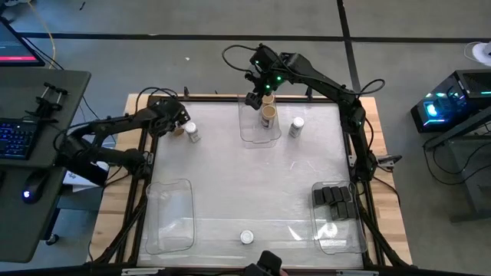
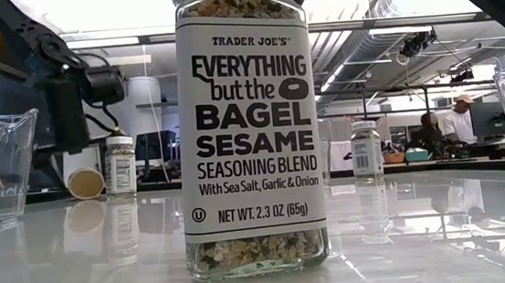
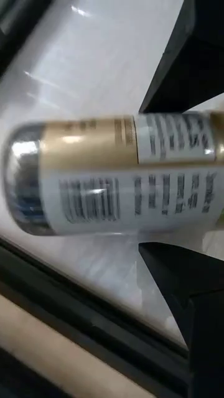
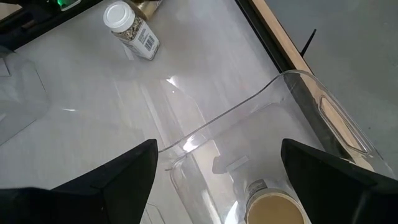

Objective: Sort spices by type
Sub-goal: Put the gold spice bottle into the top transparent bin

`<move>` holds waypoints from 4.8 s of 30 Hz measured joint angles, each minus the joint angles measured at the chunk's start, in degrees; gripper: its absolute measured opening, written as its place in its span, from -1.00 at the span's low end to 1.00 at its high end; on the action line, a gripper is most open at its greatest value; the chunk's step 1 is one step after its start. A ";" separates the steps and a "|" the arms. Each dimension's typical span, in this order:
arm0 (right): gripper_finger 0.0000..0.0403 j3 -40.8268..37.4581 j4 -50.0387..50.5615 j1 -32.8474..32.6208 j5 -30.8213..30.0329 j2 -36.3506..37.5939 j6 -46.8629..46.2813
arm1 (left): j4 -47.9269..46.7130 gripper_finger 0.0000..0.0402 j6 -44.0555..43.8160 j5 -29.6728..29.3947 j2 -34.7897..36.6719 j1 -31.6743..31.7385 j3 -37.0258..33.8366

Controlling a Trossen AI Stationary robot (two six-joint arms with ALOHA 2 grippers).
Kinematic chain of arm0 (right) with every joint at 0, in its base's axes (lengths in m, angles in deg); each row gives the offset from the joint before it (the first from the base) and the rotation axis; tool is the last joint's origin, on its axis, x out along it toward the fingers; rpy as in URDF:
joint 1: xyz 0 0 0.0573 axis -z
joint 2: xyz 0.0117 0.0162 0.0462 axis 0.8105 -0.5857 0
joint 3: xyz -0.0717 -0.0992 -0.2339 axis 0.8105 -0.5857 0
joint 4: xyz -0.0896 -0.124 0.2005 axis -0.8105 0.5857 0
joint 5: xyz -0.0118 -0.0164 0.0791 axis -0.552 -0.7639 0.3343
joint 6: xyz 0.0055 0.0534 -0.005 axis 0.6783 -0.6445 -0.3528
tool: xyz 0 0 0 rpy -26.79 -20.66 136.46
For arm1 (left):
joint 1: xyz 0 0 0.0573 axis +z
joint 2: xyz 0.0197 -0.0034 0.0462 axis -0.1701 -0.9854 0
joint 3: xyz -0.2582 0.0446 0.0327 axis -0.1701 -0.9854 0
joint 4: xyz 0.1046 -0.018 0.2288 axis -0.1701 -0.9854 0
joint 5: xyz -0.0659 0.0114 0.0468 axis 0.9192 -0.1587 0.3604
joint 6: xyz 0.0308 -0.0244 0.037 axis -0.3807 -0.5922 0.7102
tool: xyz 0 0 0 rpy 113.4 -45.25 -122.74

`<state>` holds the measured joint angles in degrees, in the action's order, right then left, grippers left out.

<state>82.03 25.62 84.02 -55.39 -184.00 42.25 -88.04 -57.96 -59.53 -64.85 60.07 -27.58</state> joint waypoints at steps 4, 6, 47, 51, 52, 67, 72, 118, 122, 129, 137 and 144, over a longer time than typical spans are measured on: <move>0.67 0.00 0.00 -0.13 0.00 -0.02 -0.11 | 1.39 0.61 0.48 0.34 -3.33 0.00 0.00; 0.67 0.00 0.01 -0.27 0.00 -0.02 -0.14 | 2.58 0.58 1.88 0.95 -4.23 0.00 0.00; 0.67 1.68 -14.87 -4.19 21.44 1.42 -4.64 | -6.18 0.21 87.60 -12.90 6.38 -35.59 32.59; 0.67 1.68 -16.49 -4.26 21.22 1.55 -7.84 | -1.91 0.21 92.93 -16.36 3.32 -38.99 33.83; 0.67 1.68 -16.37 -4.25 21.07 1.62 -7.83 | -1.71 0.21 93.80 -16.82 2.66 -39.41 34.45; 0.67 1.68 -17.79 -3.52 16.33 2.76 -4.39 | -0.38 0.21 95.98 -19.37 3.17 -40.87 37.13; 0.67 1.70 -18.58 -2.84 14.98 4.19 -3.59 | -0.01 0.21 93.97 -20.09 4.82 -40.50 37.18; 0.49 1.66 -32.05 -5.81 26.42 4.46 -14.15 | 16.50 0.21 100.43 -25.37 4.65 -44.52 36.98; 0.59 1.62 -34.91 -5.79 26.69 4.46 -18.69 | 20.18 0.21 104.21 -27.76 4.89 -44.42 37.06; 0.68 1.57 -36.33 -5.79 27.25 4.46 -19.22 | 20.07 0.21 105.28 -27.47 5.00 -44.39 37.09; 0.68 1.57 -35.67 -5.88 28.32 4.46 -16.73 | 18.63 0.21 102.94 -23.85 5.02 -44.68 37.13; 0.68 1.57 -33.19 -6.08 28.98 4.44 -13.99 | 15.72 0.21 102.48 -18.42 4.74 -44.57 37.13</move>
<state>83.61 -7.56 77.94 -26.41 -179.56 28.26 -72.32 44.52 -77.95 -60.11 15.51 9.56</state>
